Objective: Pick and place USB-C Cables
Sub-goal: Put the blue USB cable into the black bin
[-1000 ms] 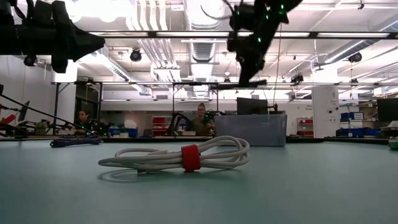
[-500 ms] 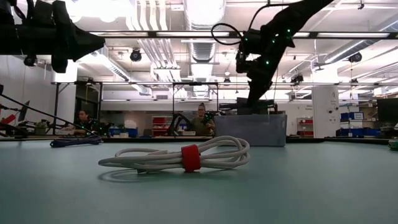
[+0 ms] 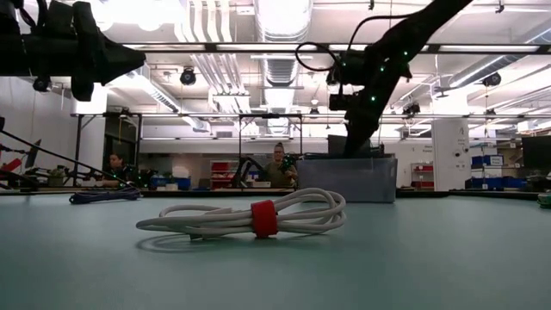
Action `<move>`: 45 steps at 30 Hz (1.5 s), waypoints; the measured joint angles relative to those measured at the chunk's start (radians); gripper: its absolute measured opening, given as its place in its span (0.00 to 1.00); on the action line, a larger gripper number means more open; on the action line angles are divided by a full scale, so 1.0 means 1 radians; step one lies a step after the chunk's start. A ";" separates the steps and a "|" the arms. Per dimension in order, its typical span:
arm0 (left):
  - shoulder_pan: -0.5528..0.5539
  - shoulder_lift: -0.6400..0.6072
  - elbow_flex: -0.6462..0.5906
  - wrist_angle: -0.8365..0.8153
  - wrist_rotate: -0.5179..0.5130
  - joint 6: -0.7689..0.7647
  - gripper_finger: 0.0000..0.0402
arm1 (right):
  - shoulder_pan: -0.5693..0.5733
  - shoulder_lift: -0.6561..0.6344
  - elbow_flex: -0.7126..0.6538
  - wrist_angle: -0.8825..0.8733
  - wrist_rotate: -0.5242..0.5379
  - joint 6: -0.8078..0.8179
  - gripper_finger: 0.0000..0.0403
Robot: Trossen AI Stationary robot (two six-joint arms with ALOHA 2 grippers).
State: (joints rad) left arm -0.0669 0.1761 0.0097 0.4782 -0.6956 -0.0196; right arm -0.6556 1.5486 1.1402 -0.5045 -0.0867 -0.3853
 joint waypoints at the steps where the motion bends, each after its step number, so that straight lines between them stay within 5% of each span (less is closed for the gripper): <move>1: 0.000 0.000 0.000 0.000 0.000 0.000 0.16 | 0.000 0.000 -0.008 0.010 0.001 -0.001 0.06; 45: 0.000 0.000 -0.002 0.000 0.000 0.000 0.16 | -0.056 0.092 -0.080 0.125 0.013 -0.014 0.06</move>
State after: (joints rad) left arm -0.0669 0.1764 0.0082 0.4786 -0.6960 -0.0193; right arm -0.7120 1.6409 1.0599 -0.3796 -0.0734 -0.3988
